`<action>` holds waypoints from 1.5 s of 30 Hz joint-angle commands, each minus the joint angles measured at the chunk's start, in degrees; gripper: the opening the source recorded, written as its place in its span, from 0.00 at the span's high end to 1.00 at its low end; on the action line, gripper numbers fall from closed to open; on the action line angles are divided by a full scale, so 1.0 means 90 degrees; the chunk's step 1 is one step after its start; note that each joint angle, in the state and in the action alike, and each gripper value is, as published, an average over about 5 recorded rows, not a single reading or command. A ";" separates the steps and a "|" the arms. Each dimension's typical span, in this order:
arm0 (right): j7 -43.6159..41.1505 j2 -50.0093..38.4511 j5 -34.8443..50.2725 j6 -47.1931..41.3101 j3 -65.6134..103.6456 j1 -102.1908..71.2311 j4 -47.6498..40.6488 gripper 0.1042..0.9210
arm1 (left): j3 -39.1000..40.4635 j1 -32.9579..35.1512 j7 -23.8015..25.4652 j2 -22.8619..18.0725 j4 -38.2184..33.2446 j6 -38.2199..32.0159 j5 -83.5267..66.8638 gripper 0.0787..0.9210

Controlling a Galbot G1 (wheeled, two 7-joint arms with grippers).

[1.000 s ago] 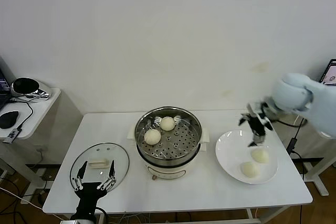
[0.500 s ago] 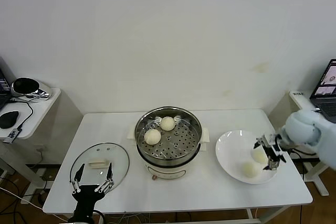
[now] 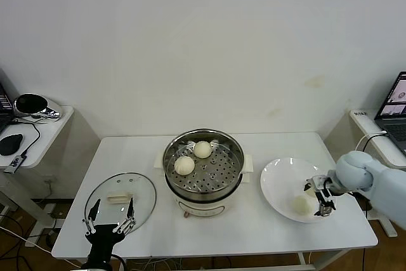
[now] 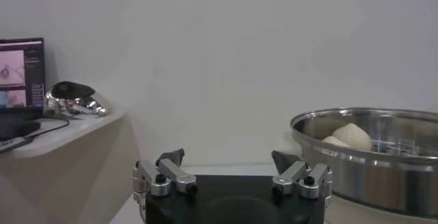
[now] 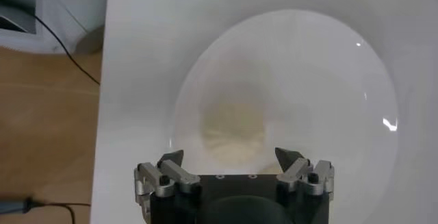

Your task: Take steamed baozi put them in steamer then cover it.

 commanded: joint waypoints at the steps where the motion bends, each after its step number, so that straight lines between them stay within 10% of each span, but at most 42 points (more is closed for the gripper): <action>1: 0.0083 0.0515 -0.0120 -0.0021 0.0208 -0.0288 -0.0468 0.12 | -0.0017 -0.0004 0.0000 -0.0007 0.0030 -0.0001 -0.0008 0.12; 26: -0.0377 0.0091 0.0184 -0.0162 -0.0101 0.0400 -0.0103 0.44 | 0.0006 -0.0013 -0.0006 -0.0020 0.0032 -0.0008 -0.0018 0.12; 45: -0.0600 0.1053 0.2183 0.0042 -0.2496 0.5565 0.0267 0.47 | 0.0028 -0.0162 -0.0014 0.0052 -0.0019 0.0024 -0.0078 0.12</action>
